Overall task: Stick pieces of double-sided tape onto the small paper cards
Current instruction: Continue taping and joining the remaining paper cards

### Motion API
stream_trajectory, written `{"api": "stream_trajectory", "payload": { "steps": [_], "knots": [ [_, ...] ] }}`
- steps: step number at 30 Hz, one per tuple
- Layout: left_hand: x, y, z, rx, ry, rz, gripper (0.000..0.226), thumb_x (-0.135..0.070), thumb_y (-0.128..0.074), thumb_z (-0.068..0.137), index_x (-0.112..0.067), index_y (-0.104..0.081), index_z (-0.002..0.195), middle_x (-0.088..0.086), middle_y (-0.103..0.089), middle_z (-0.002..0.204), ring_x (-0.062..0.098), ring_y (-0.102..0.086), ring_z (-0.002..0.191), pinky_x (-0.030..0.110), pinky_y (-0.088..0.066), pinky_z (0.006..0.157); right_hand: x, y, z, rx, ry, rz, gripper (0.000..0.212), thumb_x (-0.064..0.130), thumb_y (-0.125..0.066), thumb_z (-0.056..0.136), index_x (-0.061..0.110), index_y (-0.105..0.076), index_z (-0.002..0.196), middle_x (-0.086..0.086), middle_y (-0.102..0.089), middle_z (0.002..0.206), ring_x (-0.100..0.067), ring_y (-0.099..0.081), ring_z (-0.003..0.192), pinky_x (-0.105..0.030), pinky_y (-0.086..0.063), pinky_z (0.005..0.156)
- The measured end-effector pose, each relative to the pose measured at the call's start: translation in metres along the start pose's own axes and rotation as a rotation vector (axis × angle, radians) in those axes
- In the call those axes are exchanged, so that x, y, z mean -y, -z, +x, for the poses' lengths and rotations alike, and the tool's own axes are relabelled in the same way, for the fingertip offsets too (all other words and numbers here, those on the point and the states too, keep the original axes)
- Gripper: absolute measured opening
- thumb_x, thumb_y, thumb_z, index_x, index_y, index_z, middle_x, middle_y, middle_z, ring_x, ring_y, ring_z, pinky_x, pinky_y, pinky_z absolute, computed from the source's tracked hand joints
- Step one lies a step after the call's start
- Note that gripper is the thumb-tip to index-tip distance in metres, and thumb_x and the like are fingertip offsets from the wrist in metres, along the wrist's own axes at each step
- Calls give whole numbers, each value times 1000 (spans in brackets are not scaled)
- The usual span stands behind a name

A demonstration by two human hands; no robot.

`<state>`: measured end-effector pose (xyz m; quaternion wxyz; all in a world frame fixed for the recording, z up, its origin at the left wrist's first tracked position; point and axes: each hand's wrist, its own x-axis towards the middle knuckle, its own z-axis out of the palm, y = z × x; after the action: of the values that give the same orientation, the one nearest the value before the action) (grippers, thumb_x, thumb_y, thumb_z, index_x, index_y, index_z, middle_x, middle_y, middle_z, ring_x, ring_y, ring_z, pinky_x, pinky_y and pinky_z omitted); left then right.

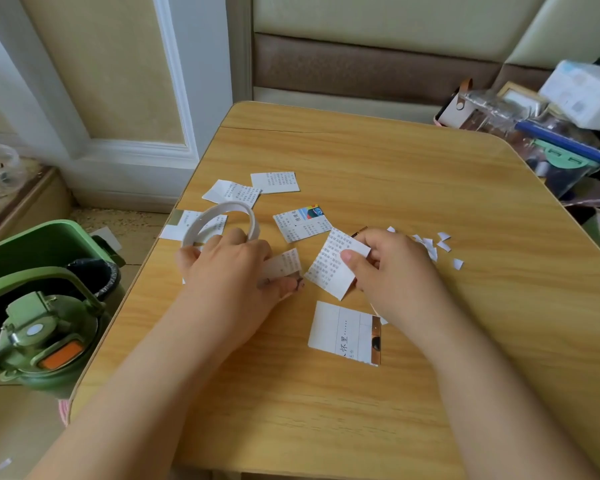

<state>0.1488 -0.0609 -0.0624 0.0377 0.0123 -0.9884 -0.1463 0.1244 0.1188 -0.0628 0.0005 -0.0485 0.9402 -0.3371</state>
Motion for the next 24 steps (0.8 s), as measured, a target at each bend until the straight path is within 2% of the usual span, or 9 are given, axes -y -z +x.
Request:
{"api": "stream_trajectory", "payload": {
  "steps": [3,6,9,13,15,18,21,23,24],
  "knots": [
    [-1,0,2,-100,18,-10,33,-58,-53,84,-26,-56,91,-10,-33,82,17,-37,92,30,-7,72,0,1,-2,-8,24,25,15,28,-64,88,19,-62,77,-1,-64,65,-16,-56,60,-28,-42,56],
    [-3,-2,3,-65,12,44,45,-63,-53,81,-27,-58,108,-6,-36,96,20,-40,107,34,-11,77,2,-1,-2,-24,39,18,11,28,-73,81,23,-63,84,11,-51,59,-4,-46,56,-20,-38,57],
    [-4,-3,3,-59,8,41,53,-67,-53,79,-32,-53,119,-8,-32,101,19,-39,116,34,-10,85,-3,7,-4,-88,43,-43,33,29,-75,79,23,-65,109,14,-53,79,-6,-48,74,-22,-40,73],
    [-3,-2,3,-100,8,-3,62,-70,-52,76,-35,-47,128,-8,-30,103,19,-38,120,33,-9,89,-13,26,-15,-49,25,-142,34,31,-72,81,25,-63,113,13,-57,102,3,-48,85,-11,-35,71],
    [-3,-1,1,-173,-16,-54,59,-63,-52,80,-35,-43,131,-8,-35,102,20,-43,116,33,-11,86,-14,27,-19,12,39,-165,28,31,-69,84,27,-64,111,17,-55,98,11,-46,82,-2,-34,70],
    [-6,-1,-2,-309,-97,-212,49,-39,-53,90,-29,-37,135,-5,-47,99,21,-51,97,29,-11,75,-13,22,-18,42,61,-129,20,29,-63,89,28,-65,109,19,-57,92,7,-51,83,-7,-38,72],
    [-10,0,-3,-370,-169,-407,42,-20,-35,95,-19,-28,137,-11,-43,76,7,-47,73,30,-15,72,-13,21,-15,0,79,-105,21,27,-62,90,26,-64,111,24,-50,83,10,-49,79,-4,-37,71],
    [-12,1,-4,-349,-226,-508,40,-17,-27,94,-18,-28,134,-14,-45,74,-4,-46,76,34,-23,74,-14,21,-15,-114,117,-23,20,25,-63,88,28,-65,109,23,-54,85,6,-53,79,-4,-37,68],
    [-12,2,-6,-334,-260,-542,38,-16,-28,94,-18,-30,132,-14,-47,76,-11,-44,80,31,-28,77,-12,22,-16,-166,136,52,17,26,-63,89,32,-64,104,20,-58,86,3,-55,79,-6,-39,68]
  ]
}}
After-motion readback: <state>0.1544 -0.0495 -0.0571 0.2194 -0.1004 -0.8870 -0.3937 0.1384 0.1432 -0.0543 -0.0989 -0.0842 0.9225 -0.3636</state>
